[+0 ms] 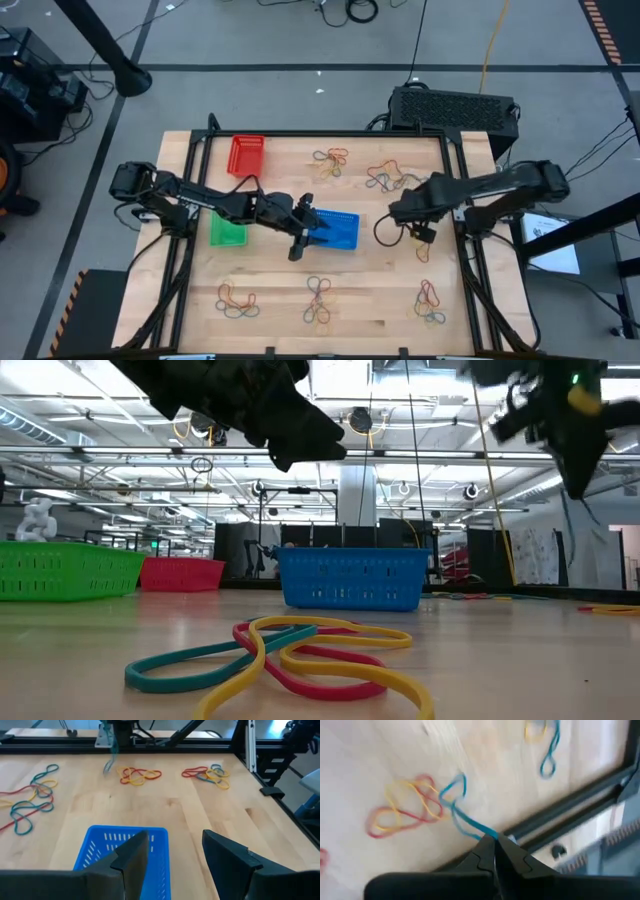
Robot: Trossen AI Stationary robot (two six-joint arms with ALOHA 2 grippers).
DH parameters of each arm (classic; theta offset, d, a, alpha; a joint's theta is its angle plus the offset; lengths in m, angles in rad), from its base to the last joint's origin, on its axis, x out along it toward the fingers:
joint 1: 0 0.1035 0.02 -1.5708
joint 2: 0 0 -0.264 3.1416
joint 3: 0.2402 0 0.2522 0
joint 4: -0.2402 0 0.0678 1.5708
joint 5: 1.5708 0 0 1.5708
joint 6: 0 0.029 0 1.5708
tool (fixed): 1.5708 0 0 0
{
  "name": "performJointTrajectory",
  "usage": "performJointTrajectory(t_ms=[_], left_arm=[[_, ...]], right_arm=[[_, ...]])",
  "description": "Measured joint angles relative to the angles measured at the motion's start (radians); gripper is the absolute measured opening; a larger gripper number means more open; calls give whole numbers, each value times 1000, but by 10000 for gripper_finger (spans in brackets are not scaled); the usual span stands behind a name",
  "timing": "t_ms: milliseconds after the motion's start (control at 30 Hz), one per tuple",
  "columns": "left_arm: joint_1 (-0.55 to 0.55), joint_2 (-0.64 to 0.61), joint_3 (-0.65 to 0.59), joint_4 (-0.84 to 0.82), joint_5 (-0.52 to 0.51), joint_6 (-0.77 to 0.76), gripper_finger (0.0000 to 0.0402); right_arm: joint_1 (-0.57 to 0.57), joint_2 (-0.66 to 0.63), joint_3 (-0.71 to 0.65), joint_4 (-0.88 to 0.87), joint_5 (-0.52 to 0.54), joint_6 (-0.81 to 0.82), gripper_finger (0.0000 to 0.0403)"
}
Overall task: Sort rubber bands into baskets
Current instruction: Put the blue rubber band into the blue bin
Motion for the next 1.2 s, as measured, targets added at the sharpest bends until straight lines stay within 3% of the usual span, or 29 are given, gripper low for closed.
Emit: performJointTrajectory(t_ms=[233,467,633,800,900,1033,1200], left_arm=[[0,-3,0,0,0,0,194],[5,-145,0,-285,-29,-96,194],[-12,-256,0,-461,-228,-133,194],[-37,-316,0,-636,-504,-235,194],[-44,-330,0,-692,-614,-274,194],[-44,-335,0,-729,-688,-289,194],[-44,-335,0,-748,-693,-289,194]], right_arm=[[94,-110,88,21,61,49,0],[132,-147,94,177,61,-68,0],[132,-148,94,331,69,-201,0],[124,-142,94,619,85,-361,0],[124,-118,94,808,81,-446,0],[124,-68,94,986,79,-548,0],[97,43,94,1090,85,-616,0]])
